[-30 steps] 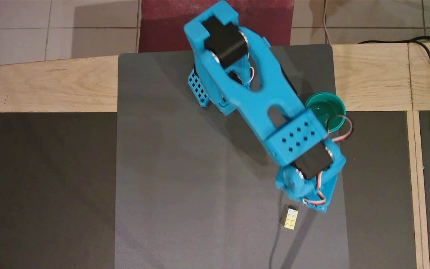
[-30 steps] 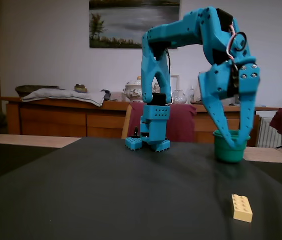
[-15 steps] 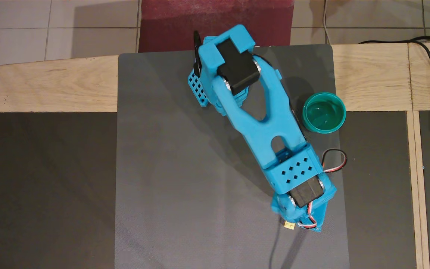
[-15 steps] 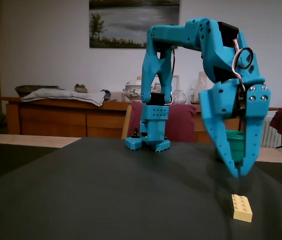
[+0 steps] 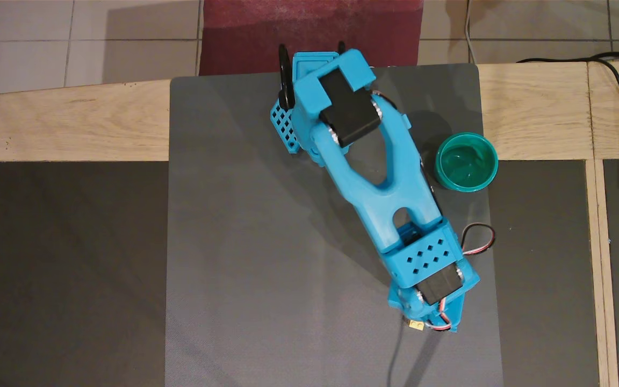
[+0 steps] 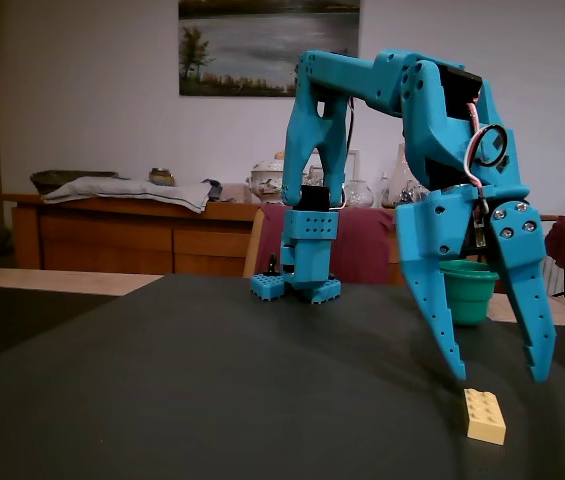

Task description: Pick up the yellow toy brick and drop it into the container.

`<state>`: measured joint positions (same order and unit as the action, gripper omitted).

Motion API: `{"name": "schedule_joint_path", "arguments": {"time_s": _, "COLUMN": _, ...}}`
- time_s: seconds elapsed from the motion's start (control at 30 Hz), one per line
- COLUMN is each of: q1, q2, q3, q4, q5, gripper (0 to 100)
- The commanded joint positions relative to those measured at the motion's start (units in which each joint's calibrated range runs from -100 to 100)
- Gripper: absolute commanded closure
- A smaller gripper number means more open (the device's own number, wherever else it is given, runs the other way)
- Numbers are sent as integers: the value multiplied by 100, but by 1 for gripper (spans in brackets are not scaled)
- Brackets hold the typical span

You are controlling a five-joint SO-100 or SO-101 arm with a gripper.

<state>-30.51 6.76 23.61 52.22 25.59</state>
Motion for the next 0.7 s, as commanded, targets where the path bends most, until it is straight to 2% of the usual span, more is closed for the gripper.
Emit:
{"name": "schedule_joint_path", "arguments": {"time_s": 0.0, "q1": 53, "q2": -26, "q3": -231, "q4": -56, "q5": 59, "gripper": 83}}
{"name": "schedule_joint_path", "arguments": {"time_s": 0.43, "q1": 432, "q2": -18, "q3": -222, "q4": -91, "q5": 279, "gripper": 83}}
{"name": "schedule_joint_path", "arguments": {"time_s": 0.53, "q1": 378, "q2": -18, "q3": -159, "q4": -82, "q5": 263, "gripper": 77}}
{"name": "schedule_joint_path", "arguments": {"time_s": 0.67, "q1": 363, "q2": -18, "q3": -140, "q4": -91, "q5": 242, "gripper": 75}}
